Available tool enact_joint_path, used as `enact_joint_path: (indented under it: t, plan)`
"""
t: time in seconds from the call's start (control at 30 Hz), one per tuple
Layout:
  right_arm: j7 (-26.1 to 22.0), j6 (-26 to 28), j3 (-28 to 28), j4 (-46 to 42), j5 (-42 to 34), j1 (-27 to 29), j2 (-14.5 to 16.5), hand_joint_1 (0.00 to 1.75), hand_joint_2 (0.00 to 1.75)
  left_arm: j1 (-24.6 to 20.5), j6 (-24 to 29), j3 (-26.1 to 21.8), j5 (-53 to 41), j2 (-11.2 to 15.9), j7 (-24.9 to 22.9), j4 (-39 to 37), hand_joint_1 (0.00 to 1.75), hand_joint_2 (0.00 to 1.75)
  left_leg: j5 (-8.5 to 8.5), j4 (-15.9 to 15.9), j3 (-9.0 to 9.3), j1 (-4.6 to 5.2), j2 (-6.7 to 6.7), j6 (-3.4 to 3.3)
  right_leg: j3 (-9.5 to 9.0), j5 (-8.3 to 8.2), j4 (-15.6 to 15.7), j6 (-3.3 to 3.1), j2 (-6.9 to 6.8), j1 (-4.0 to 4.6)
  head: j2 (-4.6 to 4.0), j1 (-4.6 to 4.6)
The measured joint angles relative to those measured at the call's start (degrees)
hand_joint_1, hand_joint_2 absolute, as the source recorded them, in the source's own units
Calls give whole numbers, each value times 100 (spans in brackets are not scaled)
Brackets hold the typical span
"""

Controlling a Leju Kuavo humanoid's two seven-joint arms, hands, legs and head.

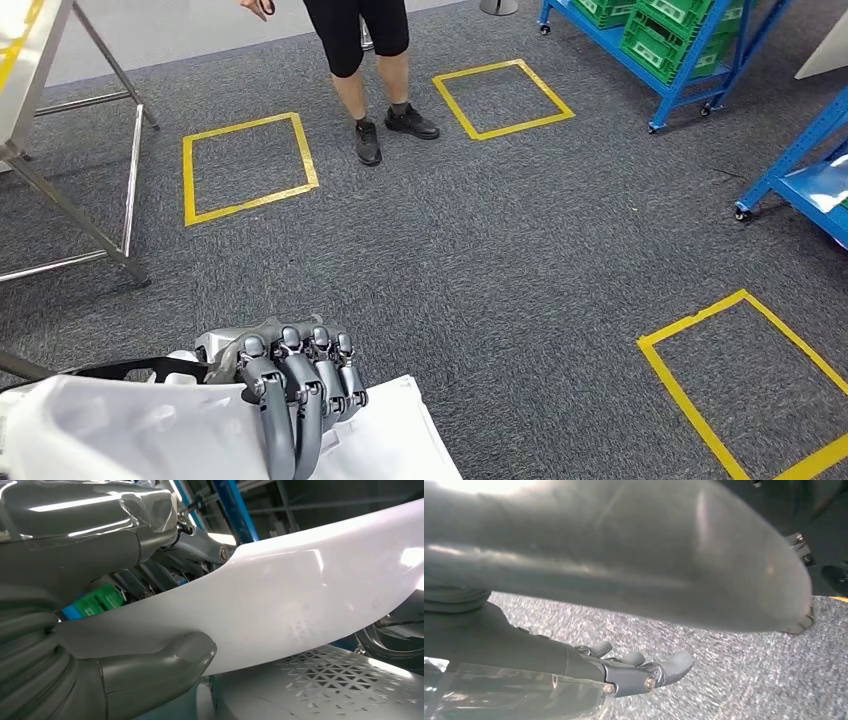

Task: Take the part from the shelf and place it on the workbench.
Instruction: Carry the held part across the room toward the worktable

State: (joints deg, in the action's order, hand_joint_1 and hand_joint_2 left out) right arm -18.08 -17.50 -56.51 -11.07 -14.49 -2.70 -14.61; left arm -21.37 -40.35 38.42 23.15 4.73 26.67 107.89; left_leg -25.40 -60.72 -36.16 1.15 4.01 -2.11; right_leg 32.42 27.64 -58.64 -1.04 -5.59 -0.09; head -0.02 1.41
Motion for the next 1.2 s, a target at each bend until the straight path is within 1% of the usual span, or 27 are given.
enact_joint_path:
  t: [0.03,0.07,0.1,0.13,0.2,0.23,0.27,0.33,0.37,0.4,0.43,0.47,0.5,0.53,0.6,0.63,0.7,0.77,0.83,0.87,0.9,0.93,1.0,1.07,1.13,1.17,1.2]
  plan:
    - [1,-2,-2,-4,-2,0,15,0,0,-1,1,-11,0,-4,-5,14,175,175,24,161,86,37,83,-39,-13,12,5,16,-65,5,0,0]
    - [1,-3,-4,-8,-3,2,29,0,0,2,2,-22,0,-7,-13,24,175,175,16,192,89,51,62,-51,-27,24,17,38,-135,7,0,-1]
    - [1,-3,-6,-11,-5,0,37,0,0,5,3,-33,1,-8,-21,33,175,175,30,231,96,57,-11,-70,-53,30,41,57,-208,9,0,5]
    - [1,-3,-8,-17,-9,-3,46,0,0,16,4,-43,1,-6,-30,48,175,175,67,296,133,42,-92,-82,-63,44,34,76,-191,9,0,3]
    - [-7,-3,-11,-26,-20,13,60,0,0,19,7,-53,10,-14,-44,77,175,175,156,448,225,-9,-256,-115,40,168,-210,93,106,-4,0,-8]
    - [-9,-3,-13,-28,-25,31,61,0,0,23,8,-52,15,-22,-56,85,175,175,191,496,260,-35,-339,-119,198,296,-520,93,318,-26,0,-18]
    - [-11,-2,-15,-28,-29,54,61,0,0,27,9,-50,19,-30,-69,86,175,175,201,510,266,-44,-425,-127,395,438,-897,95,456,-46,0,-22]
    - [-11,0,-19,-28,-32,94,62,0,0,48,9,-48,23,-38,-93,86,175,175,199,505,265,-54,-621,-120,727,588,-1469,150,533,-89,0,-29]
    - [-11,4,-20,-28,-35,109,63,0,0,54,9,-48,28,-38,-102,86,175,175,194,494,266,-65,-721,-107,758,528,-1459,212,540,-121,0,-27]
    - [-11,10,-20,-28,-39,114,66,0,0,55,10,-48,33,-38,-113,86,175,175,181,473,267,-85,-819,-82,675,386,-1226,290,555,-158,0,-27]
    - [-11,19,-21,-28,-44,116,70,0,0,54,11,-48,39,-38,-128,86,175,175,156,434,263,-106,-910,-40,503,197,-825,379,628,-209,0,-29]
    - [-10,27,-21,-28,-49,115,82,0,0,55,14,-48,42,-38,-143,87,175,175,123,380,246,-119,-989,13,341,48,-464,437,729,-236,0,-38]
    - [-8,34,-22,-28,-54,111,92,0,0,53,16,-48,46,-38,-157,87,175,175,86,323,222,-127,-1057,66,212,-50,-198,439,809,-257,0,-50]
    - [-8,39,-22,-28,-60,102,103,0,0,52,20,-48,50,-38,-174,87,175,175,59,280,194,-129,-1107,110,143,-90,-64,403,865,-258,0,-62]
    - [-20,35,-23,-29,-62,72,114,0,0,50,25,-49,68,-34,-206,90,175,175,42,254,156,-149,-1189,160,117,-85,-53,262,793,-222,-1,-76]
    - [-30,29,-23,-32,-61,60,117,0,0,51,26,-50,78,-30,-222,92,175,175,36,244,149,-163,-1174,177,106,-86,-49,217,740,-213,-1,-75]
    - [-48,25,-23,-37,-65,58,116,0,0,43,30,-51,102,-20,-243,103,175,175,-88,14,52,-165,-898,213,68,-72,-37,144,630,-205,-1,-51]
    - [-54,25,-23,-39,-80,77,110,0,0,37,38,-51,128,-13,-257,114,175,175,-409,-695,-306,-160,-539,233,33,-36,-35,82,503,-166,0,-23]
    - [-55,27,-23,-38,-92,100,108,0,0,43,46,-50,147,-6,-277,114,175,175,-636,-1422,-731,-172,-441,229,16,-3,-35,36,348,-116,0,-19]
    - [-55,30,-23,-37,-99,107,107,0,0,44,47,-50,150,-1,-288,114,175,175,-599,-1520,-820,-173,-434,217,6,15,-36,22,273,-97,0,-18]
    - [-55,34,-23,-37,-108,111,109,0,0,44,49,-49,151,3,-295,114,175,175,-461,-1391,-790,-168,-423,195,-10,35,-36,14,201,-80,0,-19]
    - [-55,45,-23,-37,-121,112,112,0,0,42,56,-49,150,5,-304,115,175,175,-257,-1072,-650,-154,-371,159,-35,58,-35,11,134,-66,0,-18]
    - [-59,88,-22,-37,-159,122,122,0,0,24,90,-46,142,4,-332,116,175,175,71,-307,-272,-74,-84,65,-90,114,-35,30,17,-30,0,-18]
    - [-46,143,-8,-35,-244,138,130,0,0,7,132,-46,131,-1,-358,119,175,175,133,74,-87,-1,94,9,-124,160,-25,70,-95,1,0,-22]
    - [8,178,42,-34,-361,136,140,0,0,13,150,-47,116,0,-374,128,175,175,130,166,-49,-4,-19,-10,-148,194,0,113,-206,9,0,-25]
    - [37,186,75,-31,-410,129,146,0,0,17,151,-47,109,1,-379,140,175,175,152,226,-13,-15,-78,-21,-151,217,-22,133,-156,-1,0,-25]
    - [56,191,108,-27,-451,127,151,0,0,13,150,-46,102,-4,-384,151,175,175,176,287,31,-33,-130,-37,-110,268,-124,140,-28,-11,0,-28]
